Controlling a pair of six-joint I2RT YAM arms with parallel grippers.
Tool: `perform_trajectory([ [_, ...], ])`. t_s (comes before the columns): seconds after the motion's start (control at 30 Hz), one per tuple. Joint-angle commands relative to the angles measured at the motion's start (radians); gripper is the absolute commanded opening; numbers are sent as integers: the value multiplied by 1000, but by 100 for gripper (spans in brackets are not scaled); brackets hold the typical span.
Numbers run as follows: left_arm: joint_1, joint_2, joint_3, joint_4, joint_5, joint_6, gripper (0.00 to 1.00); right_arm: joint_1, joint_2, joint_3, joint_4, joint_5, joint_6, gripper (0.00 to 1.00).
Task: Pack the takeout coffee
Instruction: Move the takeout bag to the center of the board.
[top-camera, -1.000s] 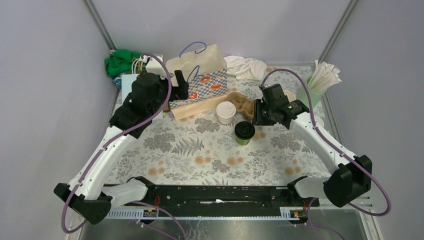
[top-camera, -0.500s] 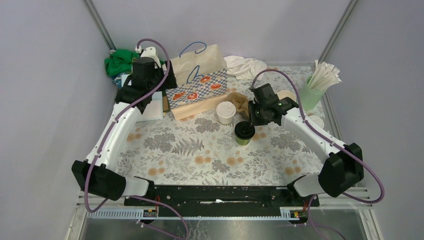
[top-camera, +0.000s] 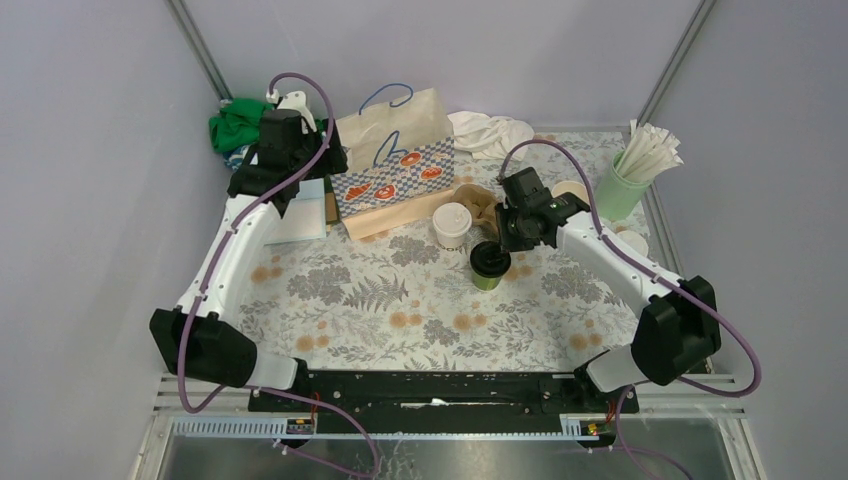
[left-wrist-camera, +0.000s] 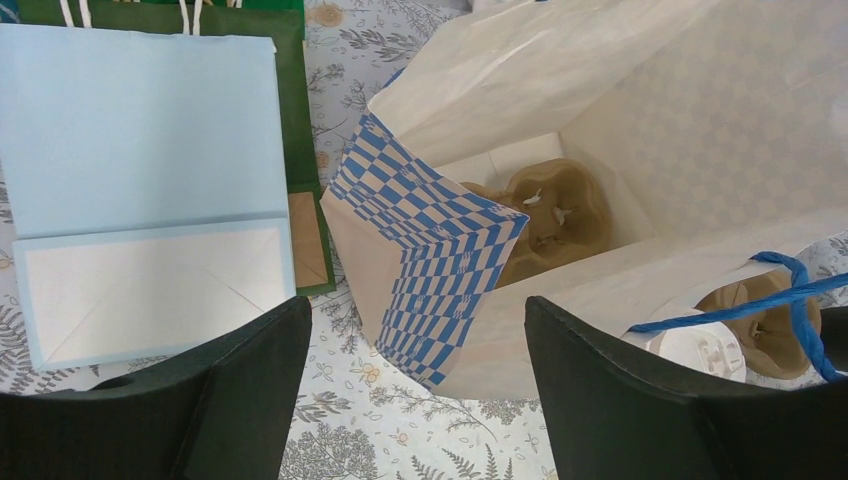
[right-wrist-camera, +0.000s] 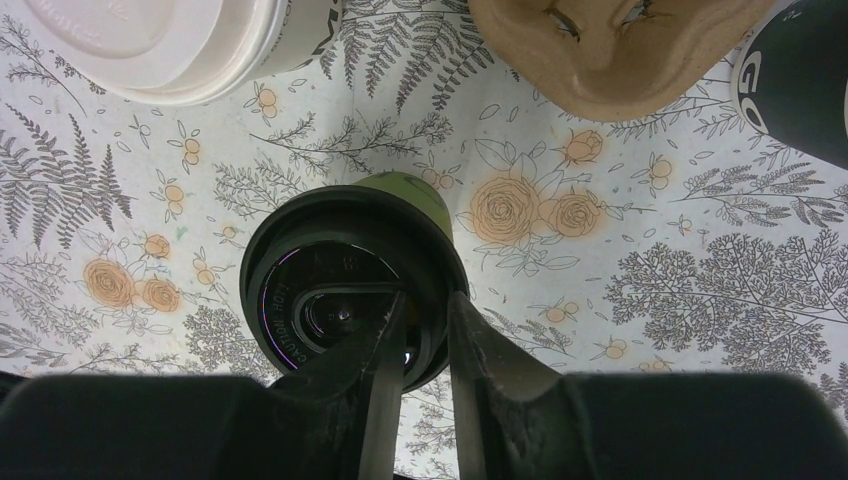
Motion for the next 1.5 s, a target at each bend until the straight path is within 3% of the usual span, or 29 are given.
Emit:
perform_trajectory([
  [0.0, 10, 12, 53, 22, 33, 16, 81, 9, 18, 22, 6, 1, -17, 27],
  [0.1, 13, 23, 61, 20, 41, 22, 81, 9, 31, 31, 2, -12, -20, 20],
  [0.27, 13, 35, 82, 17, 46, 54, 81, 9, 6, 85, -50, -31, -20, 1],
  [0.87, 0, 149, 209, -40, 141, 86, 81, 9, -264, 253, -152, 47, 9, 0],
  [1.07, -16, 223, 282, -138, 68, 91, 63, 9, -315, 330, -134, 80, 12, 0],
  [1.3, -16, 202, 232, -142, 30, 115, 49, 9, -290, 448, -110, 82, -9, 0],
  [1.47, -5, 175, 212, -155, -54, 139, 18, 10, -260, 481, -44, 82, 9, 0],
])
